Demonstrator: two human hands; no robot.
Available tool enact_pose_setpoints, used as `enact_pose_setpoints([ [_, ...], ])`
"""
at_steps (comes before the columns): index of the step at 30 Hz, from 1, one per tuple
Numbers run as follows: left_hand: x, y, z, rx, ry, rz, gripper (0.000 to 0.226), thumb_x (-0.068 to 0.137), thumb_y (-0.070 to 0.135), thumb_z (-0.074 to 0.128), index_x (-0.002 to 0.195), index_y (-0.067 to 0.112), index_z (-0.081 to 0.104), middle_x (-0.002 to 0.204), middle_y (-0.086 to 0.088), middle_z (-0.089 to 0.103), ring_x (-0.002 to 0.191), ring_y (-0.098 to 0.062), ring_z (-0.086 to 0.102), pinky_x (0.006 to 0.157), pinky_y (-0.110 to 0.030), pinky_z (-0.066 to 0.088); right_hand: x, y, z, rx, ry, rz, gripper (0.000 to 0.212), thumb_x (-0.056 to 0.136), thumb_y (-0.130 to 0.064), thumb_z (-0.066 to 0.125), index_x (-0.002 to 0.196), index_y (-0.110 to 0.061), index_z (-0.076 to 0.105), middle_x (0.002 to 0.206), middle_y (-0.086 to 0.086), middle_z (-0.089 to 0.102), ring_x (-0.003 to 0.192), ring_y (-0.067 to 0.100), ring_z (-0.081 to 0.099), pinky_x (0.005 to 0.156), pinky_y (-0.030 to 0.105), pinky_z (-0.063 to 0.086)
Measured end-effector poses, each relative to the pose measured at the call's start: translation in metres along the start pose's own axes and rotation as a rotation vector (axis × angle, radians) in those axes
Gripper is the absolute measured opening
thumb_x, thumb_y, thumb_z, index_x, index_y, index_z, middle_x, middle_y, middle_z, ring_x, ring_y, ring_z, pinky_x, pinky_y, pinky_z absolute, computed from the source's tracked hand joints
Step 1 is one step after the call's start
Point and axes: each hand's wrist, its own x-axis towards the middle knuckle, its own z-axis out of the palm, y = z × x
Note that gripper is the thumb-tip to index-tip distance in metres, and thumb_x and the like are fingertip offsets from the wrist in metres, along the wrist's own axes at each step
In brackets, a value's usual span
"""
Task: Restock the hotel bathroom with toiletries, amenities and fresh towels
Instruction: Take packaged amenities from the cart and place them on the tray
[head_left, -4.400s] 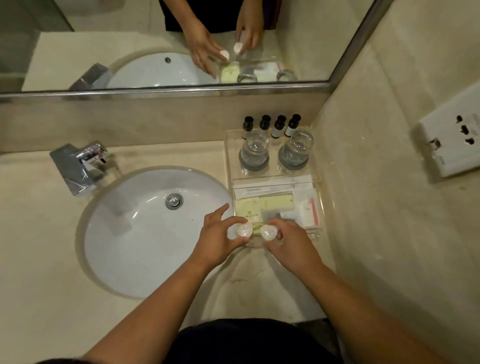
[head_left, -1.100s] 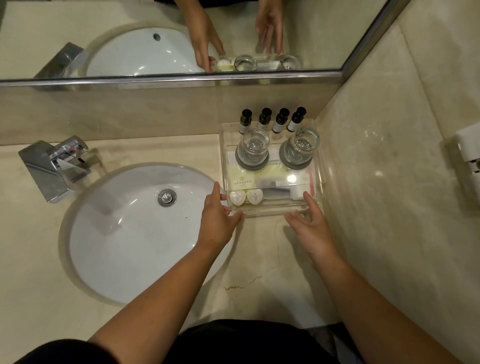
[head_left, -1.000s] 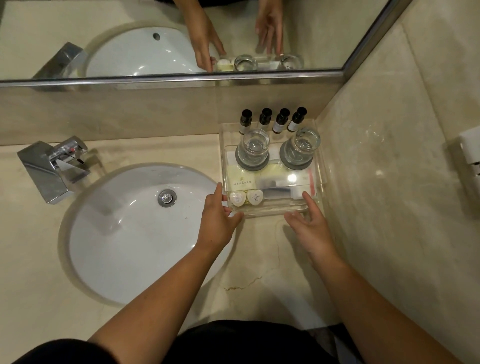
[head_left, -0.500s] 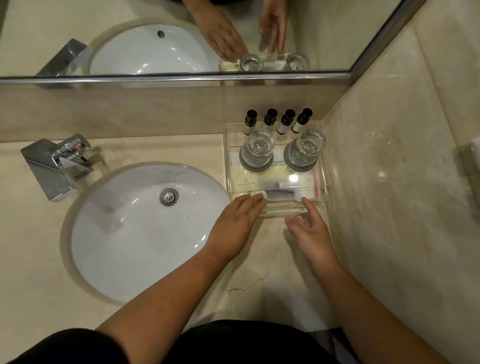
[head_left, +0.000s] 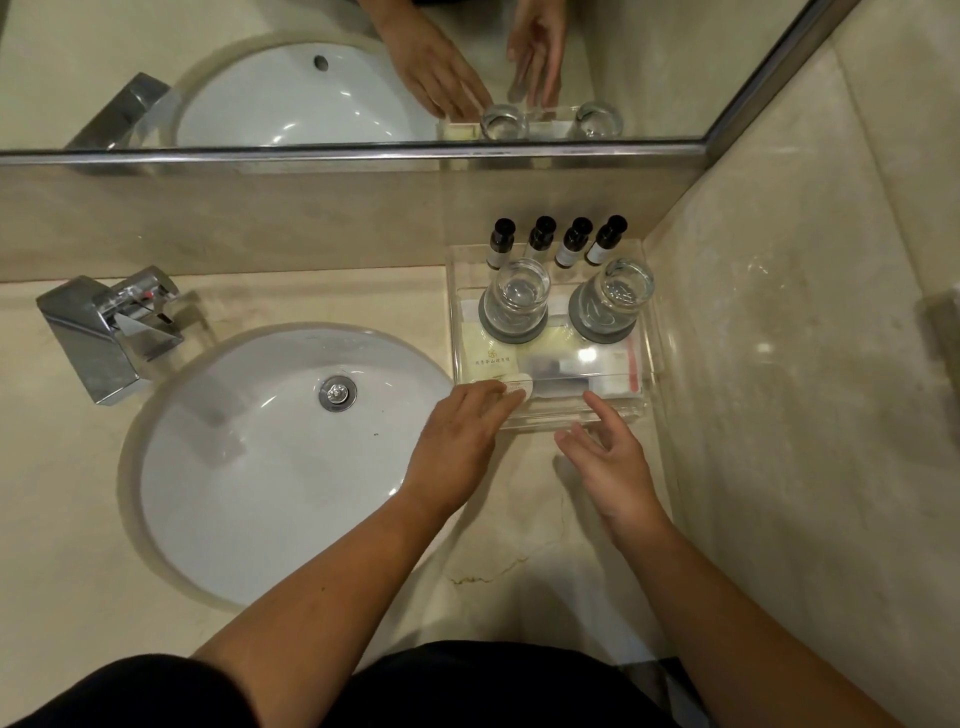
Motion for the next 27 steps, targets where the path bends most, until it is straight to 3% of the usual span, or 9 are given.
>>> enact_pose_setpoints([
  [3, 0.006, -0.005, -0.007, 0.080, 0.066, -0.127, 0.071, 0.082, 0.015, 0.081, 0.147, 0.022, 0.054, 0.137, -0.005, 0.055, 0.121, -0.027, 0.052, 0.100, -0.038, 0.039, 0.006, -0.005, 0.003, 0.000, -0.015, -0.002, 0.062, 0.093, -0.011, 0.074, 0.145, -0.037, 0.053, 0.155, 0.005, 0.046, 0.138, 0.011, 0.051, 0.069, 0.010, 0.051],
  [9, 0.021, -0.016, -0.013, 0.092, 0.105, -0.346, 0.090, 0.079, 0.041, 0.085, 0.154, 0.018, 0.042, 0.148, -0.009, 0.046, 0.134, -0.030, 0.046, 0.109, -0.047, 0.041, 0.021, -0.017, 0.010, 0.015, -0.038, 0.004, 0.060, 0.092, -0.007, 0.075, 0.144, -0.031, 0.056, 0.154, 0.016, 0.045, 0.140, 0.014, 0.050, 0.063, 0.005, 0.049],
  [18, 0.041, -0.021, -0.016, 0.102, 0.085, -0.395, 0.095, 0.077, 0.043, 0.084, 0.156, 0.016, 0.039, 0.149, -0.010, 0.046, 0.136, -0.031, 0.045, 0.109, -0.048, 0.042, 0.033, -0.032, 0.016, -0.045, -0.068, -0.005, 0.059, 0.093, -0.008, 0.074, 0.144, -0.031, 0.056, 0.154, 0.017, 0.045, 0.142, 0.011, 0.047, 0.061, 0.003, 0.047],
  [22, 0.037, -0.018, -0.015, 0.086, 0.066, -0.393, 0.089, 0.083, 0.042, 0.080, 0.157, 0.016, 0.038, 0.150, -0.011, 0.045, 0.137, -0.031, 0.044, 0.111, -0.048, 0.041, 0.030, -0.029, 0.013, -0.141, -0.073, -0.023, 0.060, 0.095, -0.012, 0.072, 0.146, -0.034, 0.052, 0.157, 0.009, 0.042, 0.140, 0.012, 0.049, 0.062, 0.004, 0.047],
  [25, 0.031, -0.017, -0.019, 0.055, 0.072, -0.367, 0.085, 0.087, 0.043, 0.075, 0.158, 0.017, 0.036, 0.151, -0.011, 0.044, 0.139, -0.031, 0.043, 0.112, -0.048, 0.039, 0.024, -0.024, 0.009, -0.242, -0.065, -0.069, 0.059, 0.096, -0.022, 0.072, 0.145, -0.045, 0.049, 0.158, 0.000, 0.041, 0.133, 0.010, 0.056, 0.073, 0.013, 0.049],
  [27, 0.024, -0.015, -0.024, 0.032, 0.091, -0.329, 0.080, 0.090, 0.044, 0.071, 0.157, 0.017, 0.038, 0.151, -0.010, 0.044, 0.139, -0.030, 0.043, 0.113, -0.048, 0.038, 0.016, -0.019, 0.005, -0.320, -0.052, -0.125, 0.058, 0.096, -0.029, 0.071, 0.144, -0.051, 0.047, 0.155, -0.009, 0.045, 0.128, 0.007, 0.058, 0.088, 0.026, 0.055],
])
